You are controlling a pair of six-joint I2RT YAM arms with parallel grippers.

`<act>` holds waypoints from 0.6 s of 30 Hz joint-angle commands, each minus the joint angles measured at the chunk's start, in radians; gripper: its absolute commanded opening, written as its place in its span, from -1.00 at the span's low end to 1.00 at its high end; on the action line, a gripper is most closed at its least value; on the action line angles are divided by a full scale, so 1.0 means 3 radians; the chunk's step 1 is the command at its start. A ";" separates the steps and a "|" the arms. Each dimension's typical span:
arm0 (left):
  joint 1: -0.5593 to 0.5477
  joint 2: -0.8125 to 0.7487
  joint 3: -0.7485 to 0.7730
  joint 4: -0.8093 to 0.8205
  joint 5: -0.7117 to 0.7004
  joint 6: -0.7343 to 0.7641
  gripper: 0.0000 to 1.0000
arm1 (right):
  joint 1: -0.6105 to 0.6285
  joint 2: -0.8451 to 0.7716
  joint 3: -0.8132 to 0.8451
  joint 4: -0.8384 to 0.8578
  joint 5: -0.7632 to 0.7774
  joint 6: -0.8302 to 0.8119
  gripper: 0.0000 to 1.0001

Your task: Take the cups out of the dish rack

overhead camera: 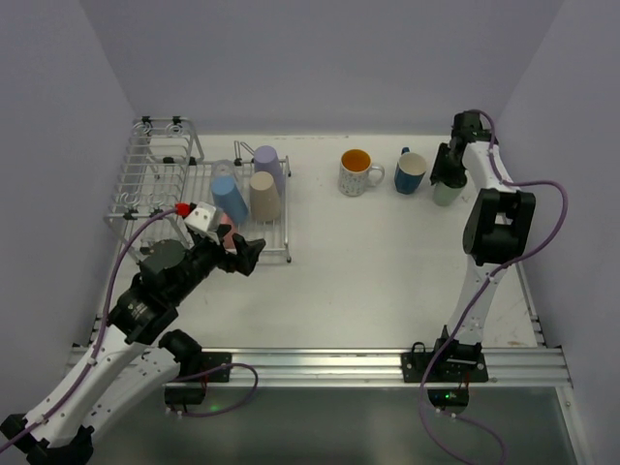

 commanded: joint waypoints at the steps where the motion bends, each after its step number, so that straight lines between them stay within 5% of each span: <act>1: 0.0016 0.0017 -0.0010 -0.0028 -0.0055 0.0068 1.00 | -0.0008 -0.0145 0.0177 -0.0121 -0.0019 -0.0008 -0.15; 6: 0.0021 0.0047 -0.0015 -0.0038 -0.0203 0.0063 1.00 | -0.0003 -0.0792 -0.0134 0.0124 -0.0274 0.0160 0.37; 11: 0.0021 0.0119 0.0010 -0.0084 -0.0530 -0.0009 1.00 | 0.0023 -0.1647 -0.1100 0.0916 -0.0530 0.0431 0.78; 18: 0.0021 0.0425 0.0179 -0.0161 -0.1016 -0.0203 1.00 | 0.0217 -0.2859 -0.2312 0.1999 -0.0837 0.0824 0.87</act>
